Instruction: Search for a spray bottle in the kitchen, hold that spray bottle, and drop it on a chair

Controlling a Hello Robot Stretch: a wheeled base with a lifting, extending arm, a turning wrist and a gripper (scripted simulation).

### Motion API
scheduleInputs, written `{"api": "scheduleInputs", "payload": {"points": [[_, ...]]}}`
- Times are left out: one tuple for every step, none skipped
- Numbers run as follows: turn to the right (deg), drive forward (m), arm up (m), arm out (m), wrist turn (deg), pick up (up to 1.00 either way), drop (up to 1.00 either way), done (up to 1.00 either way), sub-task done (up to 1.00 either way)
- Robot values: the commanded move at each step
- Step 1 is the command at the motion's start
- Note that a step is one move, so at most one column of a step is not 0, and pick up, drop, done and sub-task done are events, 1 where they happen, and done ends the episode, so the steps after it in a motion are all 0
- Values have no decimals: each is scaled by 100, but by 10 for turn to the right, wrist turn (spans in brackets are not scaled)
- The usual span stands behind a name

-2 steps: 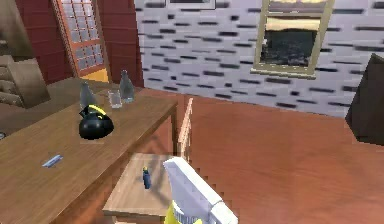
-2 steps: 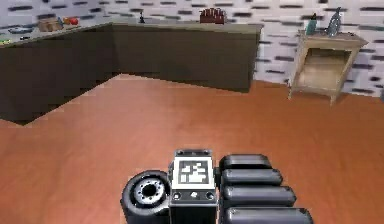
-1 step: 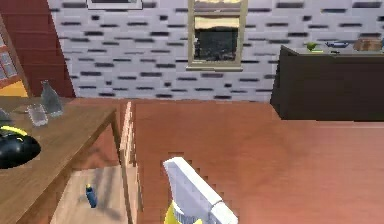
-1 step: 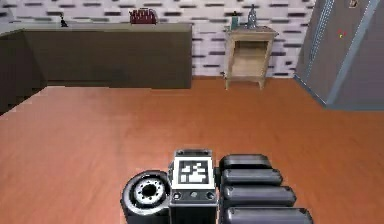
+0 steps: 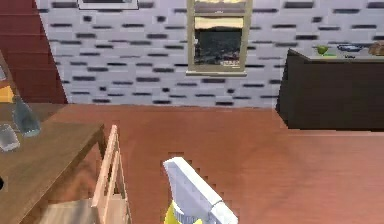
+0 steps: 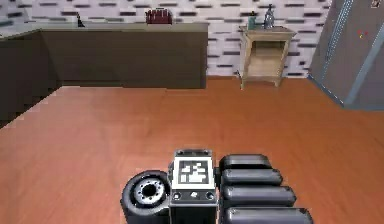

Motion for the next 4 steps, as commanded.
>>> {"api": "scheduleInputs", "payload": {"points": [[-450,0,0,0,0,0,0,0,0],[-450,0,0,0,0,0,0,0,0],[-300,0,0,0,0,0,0,0,0],[0,0,0,48,0,0,0,0,0]]}}
